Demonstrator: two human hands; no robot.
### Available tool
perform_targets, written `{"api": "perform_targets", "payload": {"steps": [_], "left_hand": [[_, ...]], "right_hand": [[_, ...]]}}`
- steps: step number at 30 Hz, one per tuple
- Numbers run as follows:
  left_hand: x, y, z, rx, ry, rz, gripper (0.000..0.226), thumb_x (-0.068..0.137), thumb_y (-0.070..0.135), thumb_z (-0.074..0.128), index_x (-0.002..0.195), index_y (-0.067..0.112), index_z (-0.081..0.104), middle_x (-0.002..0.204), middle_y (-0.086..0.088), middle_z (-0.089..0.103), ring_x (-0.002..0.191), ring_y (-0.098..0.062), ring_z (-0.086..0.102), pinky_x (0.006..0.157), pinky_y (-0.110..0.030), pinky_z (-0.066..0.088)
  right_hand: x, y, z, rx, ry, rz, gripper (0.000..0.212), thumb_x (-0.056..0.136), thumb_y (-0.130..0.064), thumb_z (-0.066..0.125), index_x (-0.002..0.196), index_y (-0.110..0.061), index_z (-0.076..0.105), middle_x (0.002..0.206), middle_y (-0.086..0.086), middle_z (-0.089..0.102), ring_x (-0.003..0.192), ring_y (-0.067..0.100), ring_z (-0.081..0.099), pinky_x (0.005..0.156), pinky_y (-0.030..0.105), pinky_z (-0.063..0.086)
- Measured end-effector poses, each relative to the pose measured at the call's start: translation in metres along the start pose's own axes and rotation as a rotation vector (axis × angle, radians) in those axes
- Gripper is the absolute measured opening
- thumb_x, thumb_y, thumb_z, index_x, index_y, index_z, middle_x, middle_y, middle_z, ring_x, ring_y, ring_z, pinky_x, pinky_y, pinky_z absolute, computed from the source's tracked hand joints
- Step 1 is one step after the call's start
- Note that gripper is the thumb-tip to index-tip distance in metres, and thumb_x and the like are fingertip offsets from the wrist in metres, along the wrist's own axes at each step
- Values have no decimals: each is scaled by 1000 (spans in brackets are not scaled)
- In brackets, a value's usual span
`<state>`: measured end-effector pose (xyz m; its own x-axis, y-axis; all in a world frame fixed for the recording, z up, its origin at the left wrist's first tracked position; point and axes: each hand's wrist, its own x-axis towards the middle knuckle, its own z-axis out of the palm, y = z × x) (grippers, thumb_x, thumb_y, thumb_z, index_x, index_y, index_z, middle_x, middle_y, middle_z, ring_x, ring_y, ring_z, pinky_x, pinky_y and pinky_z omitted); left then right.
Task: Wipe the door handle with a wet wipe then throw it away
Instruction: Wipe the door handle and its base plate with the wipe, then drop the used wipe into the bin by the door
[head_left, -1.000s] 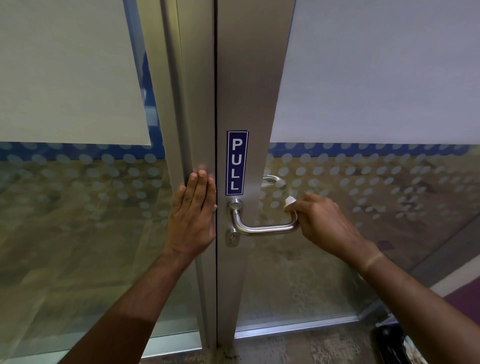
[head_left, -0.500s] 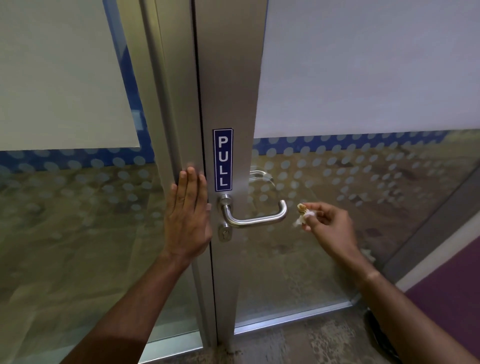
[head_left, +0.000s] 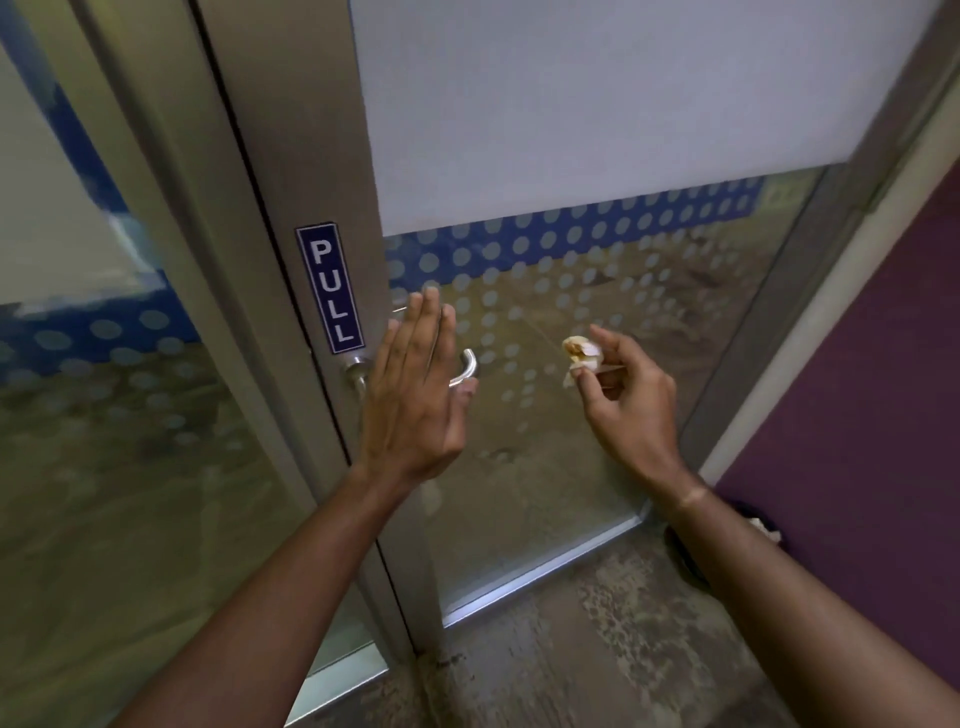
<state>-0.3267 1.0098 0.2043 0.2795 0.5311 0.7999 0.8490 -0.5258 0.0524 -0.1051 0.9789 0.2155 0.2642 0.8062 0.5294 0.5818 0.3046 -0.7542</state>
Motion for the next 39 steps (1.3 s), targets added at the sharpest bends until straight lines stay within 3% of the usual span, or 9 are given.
{"api": "perform_targets", "payload": {"steps": [4, 8, 13, 23, 26, 31, 35, 39], "left_hand": [[6, 40, 21, -85, -49, 39, 74, 91, 30, 51, 151, -1, 21, 160, -20, 18, 151, -26, 9, 124, -40, 7], [15, 84, 46, -173, -103, 97, 73, 91, 31, 50, 151, -1, 23, 160, -20, 19, 151, -26, 11, 124, -38, 8], [23, 152, 84, -267, -168, 160, 73, 92, 33, 48, 152, 2, 21, 161, -19, 18, 152, -24, 9, 124, -40, 11], [46, 308, 175, -310, -337, 196, 77, 93, 38, 46, 155, 7, 13, 164, -15, 9, 152, -22, 2, 123, -40, 10], [51, 341, 202, -319, -382, 207, 78, 92, 39, 47, 155, 6, 14, 164, -16, 9, 152, -22, 2, 123, -41, 12], [57, 380, 245, -337, -444, 244, 79, 92, 39, 47, 155, 7, 10, 164, -13, 3, 152, -21, -2, 123, -34, 2], [66, 405, 292, -376, -463, 283, 80, 92, 40, 45, 156, 8, 10, 164, -11, -2, 153, -23, -4, 123, -33, 2], [79, 424, 352, -407, -497, 326, 79, 93, 41, 43, 155, 7, 9, 164, -14, 2, 153, -25, -3, 124, -41, 9]], "right_hand": [[-10, 15, -30, -48, 98, 15, 33, 87, -13, 71, 120, -15, 69, 100, -5, 72, 79, 2, 67, 70, 6, 51], [-19, 41, -68, -70, 172, 77, 24, 87, -16, 71, 110, -18, 74, 96, -3, 75, 78, 8, 70, 70, 25, 59], [-34, 81, -126, -107, 279, 140, 18, 90, -19, 68, 108, -23, 72, 96, -9, 75, 80, 5, 70, 69, 21, 57], [-30, 197, -265, -205, 357, 199, 29, 89, -3, 63, 114, -16, 71, 103, -2, 74, 87, 15, 69, 77, 40, 58], [-26, 230, -295, -223, 375, 218, 33, 87, 1, 62, 115, -16, 69, 103, -1, 74, 86, 14, 70, 80, 37, 58], [-25, 275, -322, -252, 421, 297, 34, 86, -2, 65, 116, -18, 67, 98, -5, 74, 82, 6, 69, 72, 12, 54], [-17, 312, -332, -331, 452, 355, 24, 88, -13, 70, 111, -19, 69, 96, -6, 75, 80, 7, 70, 68, 27, 59], [-1, 352, -334, -403, 457, 372, 21, 89, -15, 70, 110, -16, 71, 104, -6, 75, 84, 9, 70, 69, 18, 57]]}}
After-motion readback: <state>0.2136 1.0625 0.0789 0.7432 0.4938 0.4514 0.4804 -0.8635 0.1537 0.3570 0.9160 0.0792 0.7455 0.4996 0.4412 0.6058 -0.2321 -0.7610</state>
